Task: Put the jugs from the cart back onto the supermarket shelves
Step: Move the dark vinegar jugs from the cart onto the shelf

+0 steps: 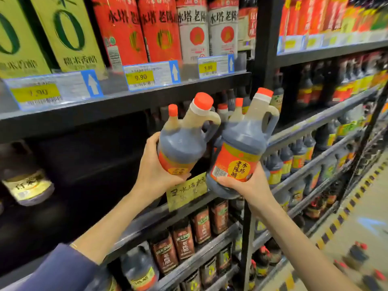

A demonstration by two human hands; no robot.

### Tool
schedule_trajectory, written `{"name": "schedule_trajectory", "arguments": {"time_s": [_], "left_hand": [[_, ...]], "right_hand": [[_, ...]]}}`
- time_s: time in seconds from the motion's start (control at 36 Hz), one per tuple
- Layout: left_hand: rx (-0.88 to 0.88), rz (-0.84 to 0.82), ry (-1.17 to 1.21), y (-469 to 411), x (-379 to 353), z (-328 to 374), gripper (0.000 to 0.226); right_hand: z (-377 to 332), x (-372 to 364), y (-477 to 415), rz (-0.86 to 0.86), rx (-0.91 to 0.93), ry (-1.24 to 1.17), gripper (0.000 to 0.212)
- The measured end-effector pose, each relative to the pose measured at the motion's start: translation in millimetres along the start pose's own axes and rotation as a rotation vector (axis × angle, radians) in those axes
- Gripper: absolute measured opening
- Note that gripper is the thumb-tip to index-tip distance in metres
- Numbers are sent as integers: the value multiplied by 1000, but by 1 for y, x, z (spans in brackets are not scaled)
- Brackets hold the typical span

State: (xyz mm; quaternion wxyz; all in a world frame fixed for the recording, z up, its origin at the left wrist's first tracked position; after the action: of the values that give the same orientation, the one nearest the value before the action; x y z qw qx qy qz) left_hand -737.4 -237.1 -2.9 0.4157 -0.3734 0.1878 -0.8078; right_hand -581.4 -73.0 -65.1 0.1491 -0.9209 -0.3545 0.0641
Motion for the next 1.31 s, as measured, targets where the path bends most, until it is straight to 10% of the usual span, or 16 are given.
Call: {"name": "schedule_trajectory", "arguments": {"time_s": [0.22, 0.33, 0.5, 1.31], "left_hand": [[29, -147, -12, -26, -15, -36, 101], [82, -276, -9, -28, -29, -52, 69], [106, -197, 13, -37, -37, -74, 109], [270, 55, 208, -68, -91, -166, 115]], "right_hand": [[16, -10, -11, 67, -2, -38, 76], [18, -10, -11, 103, -6, -36, 73], [25, -11, -13, 138, -42, -84, 74], [37, 5, -30, 157, -84, -3, 81]]}}
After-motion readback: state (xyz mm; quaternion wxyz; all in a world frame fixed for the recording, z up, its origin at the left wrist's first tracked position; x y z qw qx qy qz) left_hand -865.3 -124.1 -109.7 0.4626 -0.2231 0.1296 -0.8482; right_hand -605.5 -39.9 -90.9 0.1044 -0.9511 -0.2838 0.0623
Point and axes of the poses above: each hand's wrist, its own y-axis away from the middle knuckle, its own x-axis out of the back of the hand, z = x × y, the point moved 8 cm from there along -y, towards the middle knuckle, and after that the axes turned 2 degrees about -z, right-handed, at the moved point
